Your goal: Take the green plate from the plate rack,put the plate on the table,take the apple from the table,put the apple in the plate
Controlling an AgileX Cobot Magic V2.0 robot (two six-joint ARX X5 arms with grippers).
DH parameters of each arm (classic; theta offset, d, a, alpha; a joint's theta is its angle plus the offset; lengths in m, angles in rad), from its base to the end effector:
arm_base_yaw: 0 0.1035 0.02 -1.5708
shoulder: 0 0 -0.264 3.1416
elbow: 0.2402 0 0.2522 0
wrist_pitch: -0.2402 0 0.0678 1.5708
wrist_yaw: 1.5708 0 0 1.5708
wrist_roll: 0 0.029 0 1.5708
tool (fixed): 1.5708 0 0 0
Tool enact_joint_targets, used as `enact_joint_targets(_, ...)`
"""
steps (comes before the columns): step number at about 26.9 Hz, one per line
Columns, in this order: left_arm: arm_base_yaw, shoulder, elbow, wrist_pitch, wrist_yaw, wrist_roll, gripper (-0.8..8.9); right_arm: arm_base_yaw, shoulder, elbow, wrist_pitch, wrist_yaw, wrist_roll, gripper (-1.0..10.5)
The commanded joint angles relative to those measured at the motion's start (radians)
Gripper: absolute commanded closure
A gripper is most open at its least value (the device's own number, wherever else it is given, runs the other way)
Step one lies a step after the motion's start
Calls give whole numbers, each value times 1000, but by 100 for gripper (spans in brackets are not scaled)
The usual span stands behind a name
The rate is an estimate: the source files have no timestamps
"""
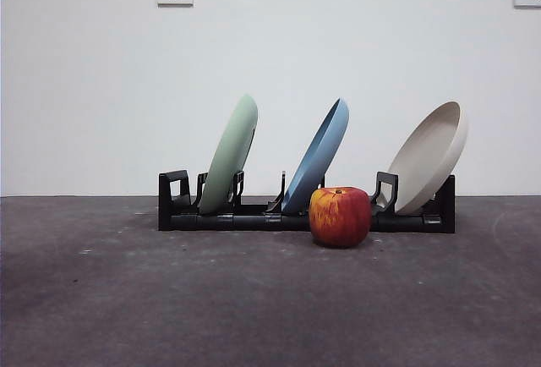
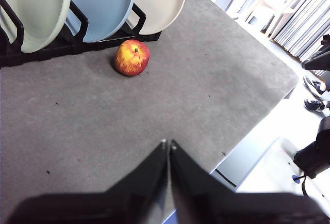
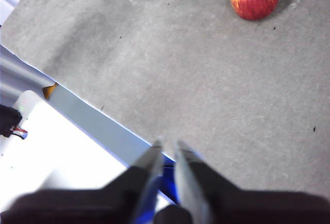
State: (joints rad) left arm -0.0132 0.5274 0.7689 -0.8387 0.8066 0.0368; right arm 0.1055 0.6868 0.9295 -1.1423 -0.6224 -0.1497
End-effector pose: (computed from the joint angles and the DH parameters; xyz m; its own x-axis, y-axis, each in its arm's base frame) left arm 0.0877 -0.0221 0.3038 0.5626 -0.7294 -0.3891 0.6263 0.6833 -0.3753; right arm 0.0937 0.0269 0.3165 0.4411 0.6330 -0.6362 -0.5573 0.7489 0.3587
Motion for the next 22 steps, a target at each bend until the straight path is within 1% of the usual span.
enact_joint_targets(1, 1, -2, 1, 2, 7, 12, 409, 3, 0, 4, 6, -4, 25, 456)
enact_joint_targets(2, 1, -2, 1, 3, 7, 12, 294, 3, 0, 4, 6, -4, 26, 371)
enact_joint_targets(3, 1, -2, 1, 3, 7, 12, 225, 3, 0, 4, 6, -4, 27, 318)
enact_joint_targets(4, 1, -2, 1, 3, 8, 12, 216, 3, 0, 4, 6, -4, 30, 313)
enact_joint_targets(13, 1, 5, 5, 31, 6, 7, 217, 3, 0, 4, 8, -4, 38, 316)
enact_joint_targets(15, 1, 12, 5, 45, 6, -7, 217, 3, 0, 4, 8, -4, 41, 316)
enact_joint_targets(20, 0, 54, 5, 125, 6, -23, 217, 3, 0, 4, 8, -4, 48, 316)
enact_joint_targets(22, -1, 80, 5, 180, 6, -47, 217, 3, 0, 4, 8, -4, 48, 316)
